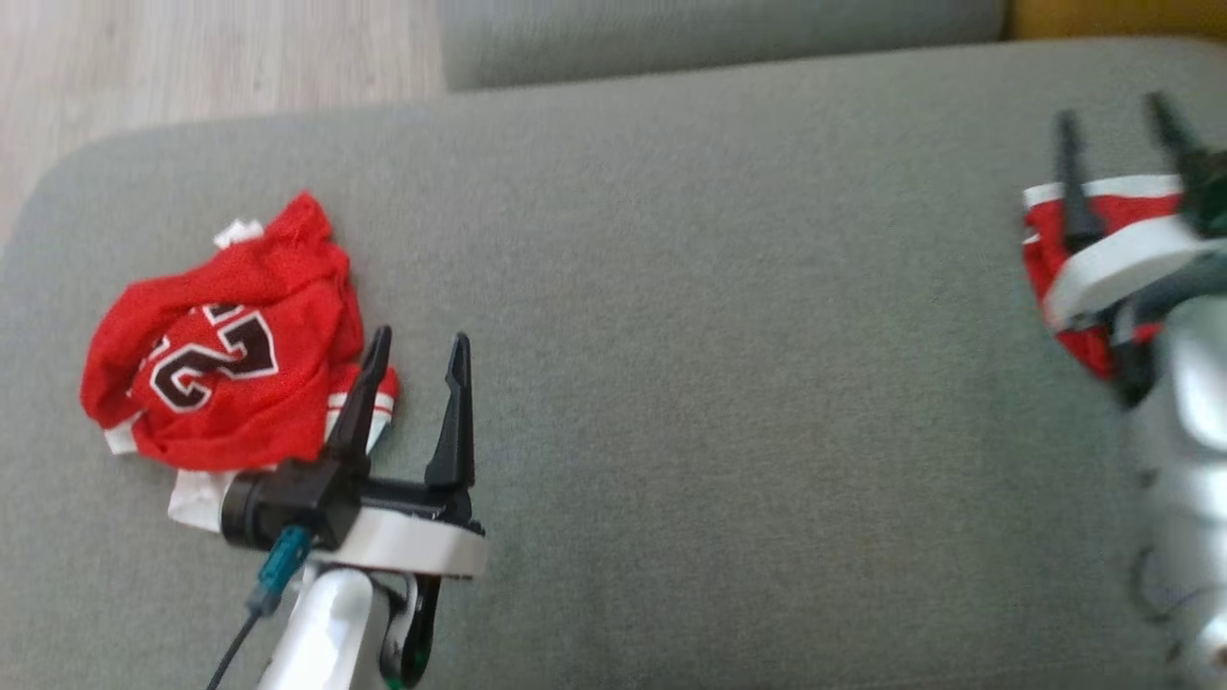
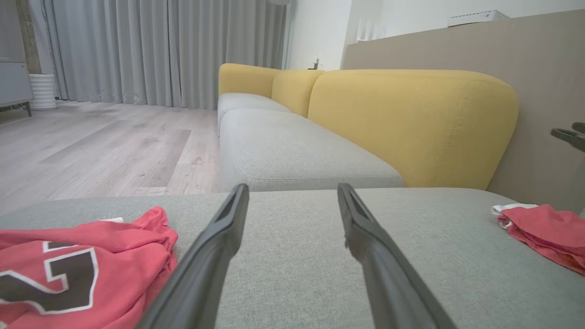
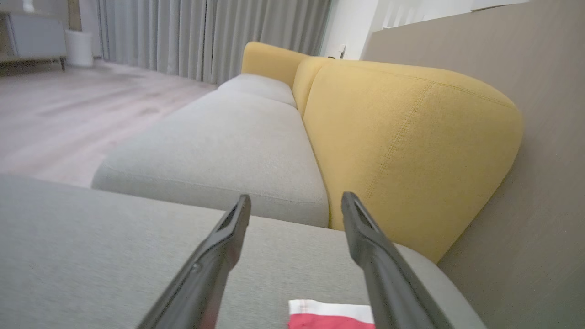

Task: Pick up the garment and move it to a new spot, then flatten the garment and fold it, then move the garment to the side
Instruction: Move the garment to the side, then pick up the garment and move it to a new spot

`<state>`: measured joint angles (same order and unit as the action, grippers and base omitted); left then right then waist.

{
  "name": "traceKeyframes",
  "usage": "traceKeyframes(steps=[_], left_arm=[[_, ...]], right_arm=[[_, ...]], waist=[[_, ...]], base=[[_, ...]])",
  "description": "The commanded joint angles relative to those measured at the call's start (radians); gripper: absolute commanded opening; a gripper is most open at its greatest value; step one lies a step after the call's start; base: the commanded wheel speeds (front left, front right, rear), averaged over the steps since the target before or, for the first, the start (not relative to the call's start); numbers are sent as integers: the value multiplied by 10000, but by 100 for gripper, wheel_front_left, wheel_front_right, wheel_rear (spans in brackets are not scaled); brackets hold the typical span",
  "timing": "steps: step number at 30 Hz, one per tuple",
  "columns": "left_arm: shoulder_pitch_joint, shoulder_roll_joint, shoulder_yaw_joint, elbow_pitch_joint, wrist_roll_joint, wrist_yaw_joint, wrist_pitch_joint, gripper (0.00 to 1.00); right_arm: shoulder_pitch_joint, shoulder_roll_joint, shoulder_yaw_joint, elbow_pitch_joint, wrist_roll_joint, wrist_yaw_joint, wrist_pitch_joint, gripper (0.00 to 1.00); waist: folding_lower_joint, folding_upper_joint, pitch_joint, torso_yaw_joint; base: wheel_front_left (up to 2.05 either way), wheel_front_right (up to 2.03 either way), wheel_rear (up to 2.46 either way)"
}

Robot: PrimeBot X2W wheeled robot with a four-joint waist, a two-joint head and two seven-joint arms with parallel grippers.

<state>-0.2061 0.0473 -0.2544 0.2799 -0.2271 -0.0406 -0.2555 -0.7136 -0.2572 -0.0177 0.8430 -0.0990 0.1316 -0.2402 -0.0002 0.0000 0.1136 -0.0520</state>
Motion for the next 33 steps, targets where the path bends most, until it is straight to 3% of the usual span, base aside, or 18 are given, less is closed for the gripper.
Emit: traceKeyframes(steps=[1, 7, 11, 18, 33], left_arm=[[-90, 29, 426, -390, 121, 43, -63, 100], [498, 29, 465, -525, 155, 90, -63, 100], [912, 29, 391, -619, 79, 202, -63, 100], [1183, 29, 325, -685, 47, 307, -63, 100], [1194, 29, 499, -801, 69, 312, -63, 100]], right_arm=[[258, 202, 233, -581, 256, -9, -138, 100], [2040, 1507, 109, -2694, 1211, -9, -209, 100], [3495, 1954, 190, -3985, 1584, -9, -213, 100], [5529, 2065, 1032, -5066, 2275, -9, -214, 100], [5979, 2069, 1139, -5581, 2517, -9, -215, 100]], waist=[[2, 0, -381, -206], [2, 0, -796, -253], [2, 0, -947, -289], [2, 0, -1008, -284], [2, 0, -1060, -169]], base=[[0, 0, 0], [0, 0, 0], [0, 0, 0], [0, 0, 0], [0, 0, 0]])
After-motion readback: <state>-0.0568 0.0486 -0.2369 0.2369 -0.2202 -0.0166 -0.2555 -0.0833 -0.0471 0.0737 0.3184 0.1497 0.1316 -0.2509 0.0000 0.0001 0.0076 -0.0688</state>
